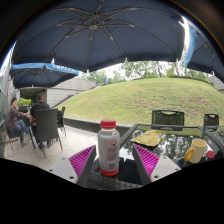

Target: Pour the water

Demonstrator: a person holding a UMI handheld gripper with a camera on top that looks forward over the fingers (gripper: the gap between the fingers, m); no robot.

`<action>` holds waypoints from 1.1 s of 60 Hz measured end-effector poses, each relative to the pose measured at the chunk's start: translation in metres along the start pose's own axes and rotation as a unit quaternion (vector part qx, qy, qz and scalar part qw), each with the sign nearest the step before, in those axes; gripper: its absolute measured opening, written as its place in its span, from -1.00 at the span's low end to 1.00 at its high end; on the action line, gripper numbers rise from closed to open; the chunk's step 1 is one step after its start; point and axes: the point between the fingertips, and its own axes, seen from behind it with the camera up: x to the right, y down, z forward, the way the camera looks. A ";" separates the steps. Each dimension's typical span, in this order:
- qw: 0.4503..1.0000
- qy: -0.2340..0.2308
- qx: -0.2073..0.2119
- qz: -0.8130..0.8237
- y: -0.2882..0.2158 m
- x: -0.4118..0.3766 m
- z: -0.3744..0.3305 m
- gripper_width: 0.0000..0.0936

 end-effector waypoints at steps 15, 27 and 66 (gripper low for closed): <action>0.998 0.049 0.029 0.000 -0.004 -0.002 0.081 0.61; 0.995 0.080 0.064 0.002 -0.004 -0.004 0.096 -0.04; 0.908 0.015 0.151 0.390 -0.129 0.158 0.055 -0.23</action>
